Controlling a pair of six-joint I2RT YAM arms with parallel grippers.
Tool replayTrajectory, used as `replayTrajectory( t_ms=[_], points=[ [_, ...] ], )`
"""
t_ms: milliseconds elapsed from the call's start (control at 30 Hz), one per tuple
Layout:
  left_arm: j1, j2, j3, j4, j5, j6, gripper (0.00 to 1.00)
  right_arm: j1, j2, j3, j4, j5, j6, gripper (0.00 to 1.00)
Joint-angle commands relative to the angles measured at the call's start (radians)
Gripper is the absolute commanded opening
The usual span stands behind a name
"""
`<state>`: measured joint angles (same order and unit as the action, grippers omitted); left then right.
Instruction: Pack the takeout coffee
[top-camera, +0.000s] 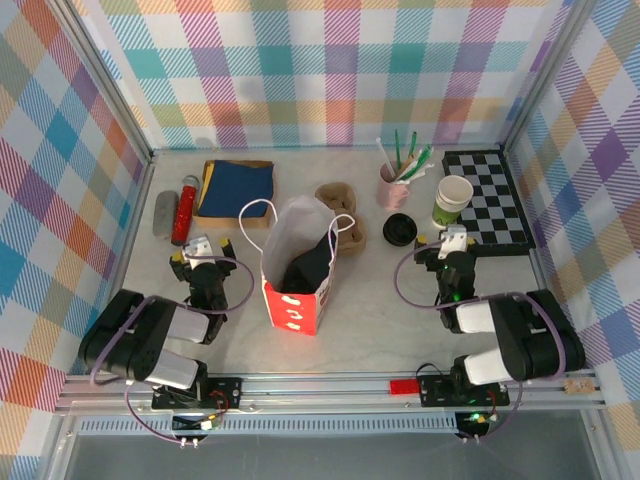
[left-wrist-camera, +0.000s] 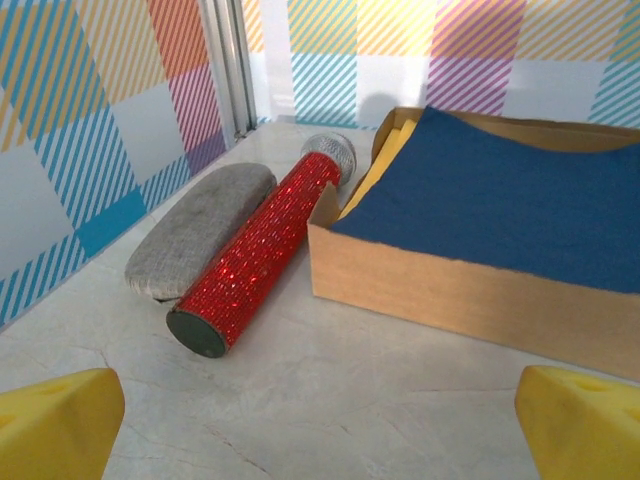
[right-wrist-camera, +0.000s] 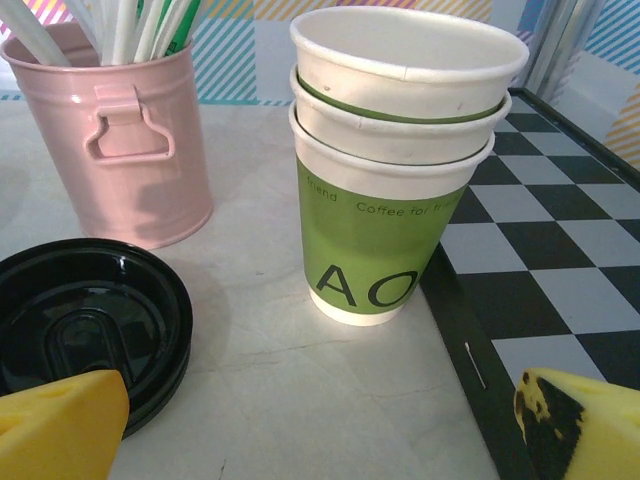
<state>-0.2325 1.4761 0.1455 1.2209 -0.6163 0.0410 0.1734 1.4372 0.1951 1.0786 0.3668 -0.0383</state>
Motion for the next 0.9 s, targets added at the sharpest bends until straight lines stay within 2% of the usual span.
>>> replayTrajectory(
  t_ms=[0, 133, 267, 333, 500, 633, 733, 833, 867],
  points=[
    [0.03, 0.046, -0.002, 0.122, 0.059, -0.021, 1.0, -0.008, 0.069, -0.006, 0.178, -0.053, -0.032, 0.99],
    [0.03, 0.047, -0.012, 0.127, 0.103, -0.009, 1.0, -0.008, 0.081, -0.006, 0.18, -0.088, -0.04, 0.99],
    [0.023, 0.088, 0.007, 0.129, 0.237, 0.055, 1.0, -0.012, 0.15, 0.02, 0.217, -0.106, -0.051, 0.99],
    [0.015, 0.142, 0.027, 0.135, 0.287, 0.086, 1.0, -0.017, 0.108, 0.037, 0.108, -0.115, -0.035, 0.99],
    [-0.002, 0.151, 0.032, 0.137, 0.299, 0.115, 1.0, -0.063, 0.1, 0.128, -0.07, -0.175, 0.003, 0.99],
    [0.007, 0.153, 0.056, 0.109, 0.285, 0.107, 1.0, -0.139, 0.098, 0.207, -0.233, -0.253, 0.071, 0.99],
    [0.025, 0.129, 0.101, -0.006, 0.284, 0.082, 1.0, -0.14, 0.098, 0.206, -0.23, -0.252, 0.069, 0.99],
    [0.083, 0.105, 0.225, -0.283, 0.327, 0.018, 1.0, -0.141, 0.098, 0.205, -0.23, -0.252, 0.068, 0.99],
    [0.126, 0.103, 0.26, -0.348, 0.384, -0.018, 1.0, -0.14, 0.098, 0.205, -0.231, -0.252, 0.068, 0.99]
  ],
)
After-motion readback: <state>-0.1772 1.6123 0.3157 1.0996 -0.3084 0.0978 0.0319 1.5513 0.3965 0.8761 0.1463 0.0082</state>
